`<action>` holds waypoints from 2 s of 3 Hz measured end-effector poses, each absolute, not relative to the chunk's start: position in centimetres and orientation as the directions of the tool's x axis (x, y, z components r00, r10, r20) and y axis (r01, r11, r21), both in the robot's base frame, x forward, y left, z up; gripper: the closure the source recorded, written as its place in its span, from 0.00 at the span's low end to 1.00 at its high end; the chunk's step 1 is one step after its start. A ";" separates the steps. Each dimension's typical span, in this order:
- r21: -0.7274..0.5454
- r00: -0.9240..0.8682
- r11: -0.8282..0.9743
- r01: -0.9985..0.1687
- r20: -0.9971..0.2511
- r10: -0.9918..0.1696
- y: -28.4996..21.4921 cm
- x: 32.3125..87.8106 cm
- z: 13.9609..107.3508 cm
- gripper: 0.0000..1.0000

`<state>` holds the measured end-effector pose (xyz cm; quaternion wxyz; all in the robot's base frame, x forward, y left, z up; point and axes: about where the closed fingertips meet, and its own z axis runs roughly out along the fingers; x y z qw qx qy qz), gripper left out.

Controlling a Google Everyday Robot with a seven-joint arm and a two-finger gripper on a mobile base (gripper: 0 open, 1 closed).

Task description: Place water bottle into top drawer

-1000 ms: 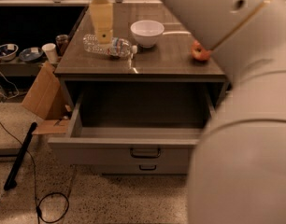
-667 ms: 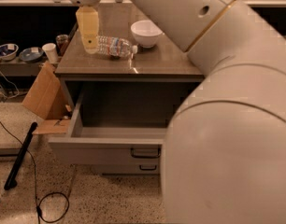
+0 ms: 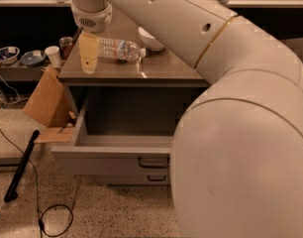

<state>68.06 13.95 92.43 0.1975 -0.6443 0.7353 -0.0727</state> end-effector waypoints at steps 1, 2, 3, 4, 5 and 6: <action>-0.344 -0.244 0.320 -0.883 -0.247 -0.938 12.5 69.2 89.8 0.00; -0.346 -0.346 0.424 -0.837 -0.265 -0.900 10.9 70.9 88.3 0.00; -0.345 -0.447 0.527 -0.777 -0.289 -0.847 9.4 72.6 87.6 0.00; -0.349 -0.491 0.577 -0.738 -0.308 -0.815 8.7 74.4 87.7 0.00; -0.341 -0.506 0.599 -0.724 -0.328 -0.798 8.7 75.7 87.7 0.00; -0.330 -0.509 0.611 -0.720 -0.346 -0.788 8.9 76.2 87.3 0.10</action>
Offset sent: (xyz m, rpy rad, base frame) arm 0.0519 -0.0539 -0.0546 0.0928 -0.0327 -0.4190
